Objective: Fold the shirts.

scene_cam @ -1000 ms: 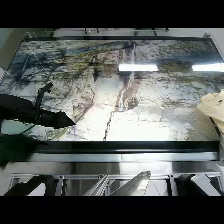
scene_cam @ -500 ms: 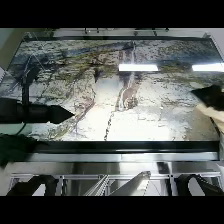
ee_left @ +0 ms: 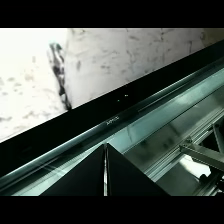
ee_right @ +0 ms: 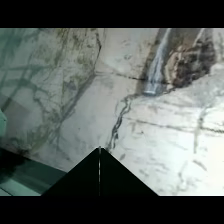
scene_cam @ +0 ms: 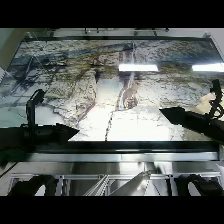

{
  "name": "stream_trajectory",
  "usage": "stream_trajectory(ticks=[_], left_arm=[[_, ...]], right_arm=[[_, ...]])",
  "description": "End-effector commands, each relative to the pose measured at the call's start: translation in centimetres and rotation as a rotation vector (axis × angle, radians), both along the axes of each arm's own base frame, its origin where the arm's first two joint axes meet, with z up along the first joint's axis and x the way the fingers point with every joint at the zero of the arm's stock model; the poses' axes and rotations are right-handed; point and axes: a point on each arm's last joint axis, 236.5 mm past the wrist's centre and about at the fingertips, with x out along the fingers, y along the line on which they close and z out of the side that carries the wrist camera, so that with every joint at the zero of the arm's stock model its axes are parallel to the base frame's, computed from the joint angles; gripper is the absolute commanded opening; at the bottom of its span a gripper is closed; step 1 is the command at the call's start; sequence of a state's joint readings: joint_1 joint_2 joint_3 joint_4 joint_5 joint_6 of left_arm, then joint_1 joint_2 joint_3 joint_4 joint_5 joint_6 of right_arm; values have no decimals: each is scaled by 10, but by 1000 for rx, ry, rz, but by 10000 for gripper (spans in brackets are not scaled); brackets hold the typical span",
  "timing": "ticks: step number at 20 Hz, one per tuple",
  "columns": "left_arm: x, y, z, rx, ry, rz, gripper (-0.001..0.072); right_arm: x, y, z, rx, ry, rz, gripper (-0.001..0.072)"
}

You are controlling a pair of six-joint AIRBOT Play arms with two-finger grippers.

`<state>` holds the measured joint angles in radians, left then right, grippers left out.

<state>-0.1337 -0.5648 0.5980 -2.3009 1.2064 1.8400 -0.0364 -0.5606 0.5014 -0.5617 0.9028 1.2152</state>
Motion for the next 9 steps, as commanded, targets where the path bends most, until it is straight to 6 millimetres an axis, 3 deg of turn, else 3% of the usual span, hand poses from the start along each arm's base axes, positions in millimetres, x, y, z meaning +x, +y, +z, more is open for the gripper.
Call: stream_trajectory(ticks=[1,9], left_arm=[[-3,-1,0,-8,0,5,20],[-2,-1,0,-9,-4,9,20]], right_arm=[[0,7,6,52,0,-2,20],[0,7,6,52,0,-3,20]])
